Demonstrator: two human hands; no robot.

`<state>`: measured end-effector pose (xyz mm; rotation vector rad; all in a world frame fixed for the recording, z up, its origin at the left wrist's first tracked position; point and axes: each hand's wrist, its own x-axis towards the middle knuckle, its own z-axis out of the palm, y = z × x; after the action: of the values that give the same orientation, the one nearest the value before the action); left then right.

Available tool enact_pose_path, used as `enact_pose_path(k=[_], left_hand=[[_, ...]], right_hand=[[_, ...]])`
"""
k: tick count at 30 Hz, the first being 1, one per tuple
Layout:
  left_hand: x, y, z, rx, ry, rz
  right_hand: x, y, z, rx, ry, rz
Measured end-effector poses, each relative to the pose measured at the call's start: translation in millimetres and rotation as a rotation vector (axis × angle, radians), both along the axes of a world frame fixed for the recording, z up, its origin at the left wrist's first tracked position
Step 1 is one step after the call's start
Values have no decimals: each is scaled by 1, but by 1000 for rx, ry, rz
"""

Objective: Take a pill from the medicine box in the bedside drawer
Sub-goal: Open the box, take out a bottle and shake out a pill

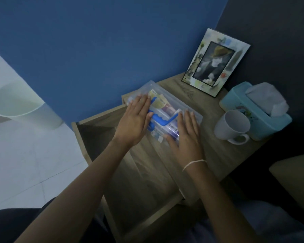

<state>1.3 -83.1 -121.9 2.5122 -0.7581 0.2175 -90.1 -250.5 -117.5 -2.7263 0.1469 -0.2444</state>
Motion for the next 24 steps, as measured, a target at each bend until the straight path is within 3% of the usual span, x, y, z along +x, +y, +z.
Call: enact_pose_path(k=[19, 24], left_hand=[[77, -38, -2, -63, 77, 14], [54, -34, -6, -368, 143, 180]], right_hand=[[83, -41, -2, -45, 1, 33], [83, -43, -3, -48, 1, 44]])
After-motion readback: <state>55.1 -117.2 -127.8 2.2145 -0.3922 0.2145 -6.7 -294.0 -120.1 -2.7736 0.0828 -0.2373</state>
